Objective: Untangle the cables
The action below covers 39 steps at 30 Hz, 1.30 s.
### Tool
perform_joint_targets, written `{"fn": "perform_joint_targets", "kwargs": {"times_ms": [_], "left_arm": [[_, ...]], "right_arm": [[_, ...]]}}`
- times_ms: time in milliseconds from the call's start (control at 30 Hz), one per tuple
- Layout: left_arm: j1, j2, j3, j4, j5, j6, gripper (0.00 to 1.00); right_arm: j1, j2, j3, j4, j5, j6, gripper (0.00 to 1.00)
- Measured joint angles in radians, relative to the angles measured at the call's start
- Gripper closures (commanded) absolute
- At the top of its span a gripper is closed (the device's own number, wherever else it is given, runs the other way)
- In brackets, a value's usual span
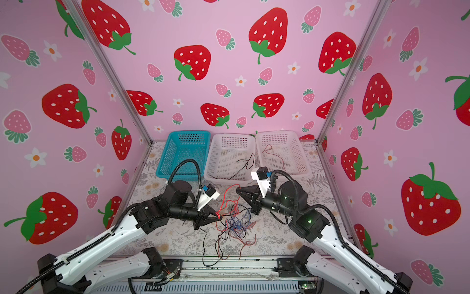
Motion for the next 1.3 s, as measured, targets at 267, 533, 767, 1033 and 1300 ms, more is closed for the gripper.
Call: {"fn": "perform_joint_targets", "kwargs": {"times_ms": [267, 533, 767, 1033, 1300], "left_arm": [[0.012, -0.145, -0.027, 0.01, -0.047, -0.011, 1.0], [0.035, -0.273, -0.085, -0.002, -0.071, -0.023, 1.0], [0.058, -0.334, -0.109, -0.01, -0.083, -0.038, 1.0], [0.073, -0.362, -0.123, -0.004, -0.11, -0.045, 1.0], [0.081, -0.338, -0.123, 0.003, -0.088, -0.066, 1.0]], "right_arm": [[0.016, 0.072, 0.022, -0.124, 0.231, 0.01, 1.0], [-0.056, 0.142, 0.022, -0.178, 0.368, 0.049, 1.0], [-0.173, 0.152, -0.019, -0.193, 0.406, 0.101, 1.0], [-0.222, 0.141, -0.066, -0.163, 0.303, 0.141, 1.0], [-0.241, 0.134, -0.082, -0.107, 0.193, 0.112, 1.0]]}}
